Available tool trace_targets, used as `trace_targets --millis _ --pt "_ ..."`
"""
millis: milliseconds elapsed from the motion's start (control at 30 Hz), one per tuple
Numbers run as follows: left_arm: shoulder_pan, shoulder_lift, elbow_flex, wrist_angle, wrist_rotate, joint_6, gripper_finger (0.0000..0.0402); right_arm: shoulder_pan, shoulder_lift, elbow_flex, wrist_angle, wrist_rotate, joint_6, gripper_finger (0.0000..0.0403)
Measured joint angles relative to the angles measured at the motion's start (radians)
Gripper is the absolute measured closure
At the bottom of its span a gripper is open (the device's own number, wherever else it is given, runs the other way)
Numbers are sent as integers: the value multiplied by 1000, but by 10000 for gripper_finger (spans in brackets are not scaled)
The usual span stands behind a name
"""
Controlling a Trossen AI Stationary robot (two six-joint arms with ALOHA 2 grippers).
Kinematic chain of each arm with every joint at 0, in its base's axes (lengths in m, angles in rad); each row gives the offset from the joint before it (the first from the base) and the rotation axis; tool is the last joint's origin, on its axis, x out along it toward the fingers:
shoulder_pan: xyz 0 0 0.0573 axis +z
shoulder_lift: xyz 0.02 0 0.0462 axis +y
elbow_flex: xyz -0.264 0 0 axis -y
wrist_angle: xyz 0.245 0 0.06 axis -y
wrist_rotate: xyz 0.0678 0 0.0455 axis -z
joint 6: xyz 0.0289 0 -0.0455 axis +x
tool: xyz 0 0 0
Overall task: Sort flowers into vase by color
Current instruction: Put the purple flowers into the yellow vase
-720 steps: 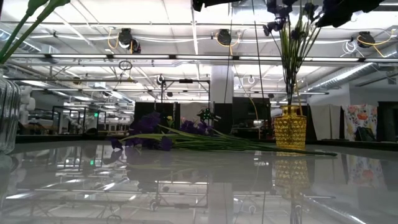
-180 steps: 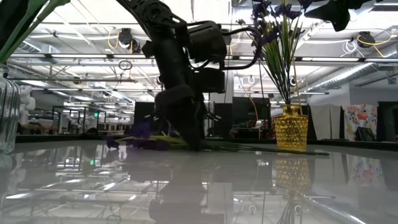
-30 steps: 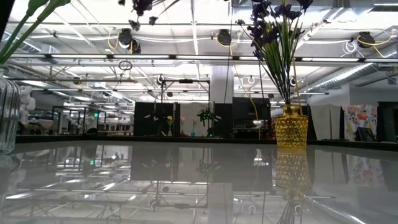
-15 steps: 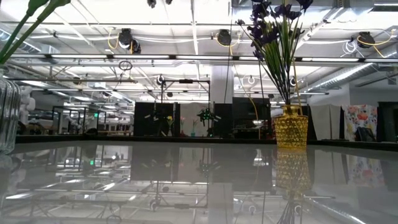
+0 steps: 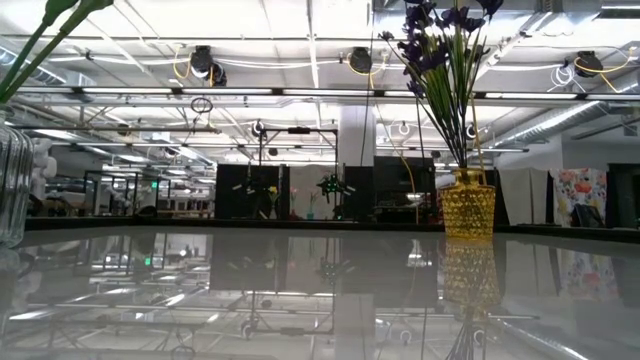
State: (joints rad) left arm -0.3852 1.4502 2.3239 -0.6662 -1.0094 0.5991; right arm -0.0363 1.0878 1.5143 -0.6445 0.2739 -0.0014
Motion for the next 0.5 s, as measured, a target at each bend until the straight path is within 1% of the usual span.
trace_targets --millis 167,300,400,500 --pt "-23 13 -15 -23 229 -181 145 -5 -18 0 213 -137 15 403" --pt "-37 42 -62 -25 376 -249 145 -4 -6 -52 437 -242 15 403" --pt "-37 73 -120 5 457 -277 145 5 7 -145 617 -282 16 403" --pt "-34 113 -199 98 471 -266 148 23 16 -276 828 -280 20 403"
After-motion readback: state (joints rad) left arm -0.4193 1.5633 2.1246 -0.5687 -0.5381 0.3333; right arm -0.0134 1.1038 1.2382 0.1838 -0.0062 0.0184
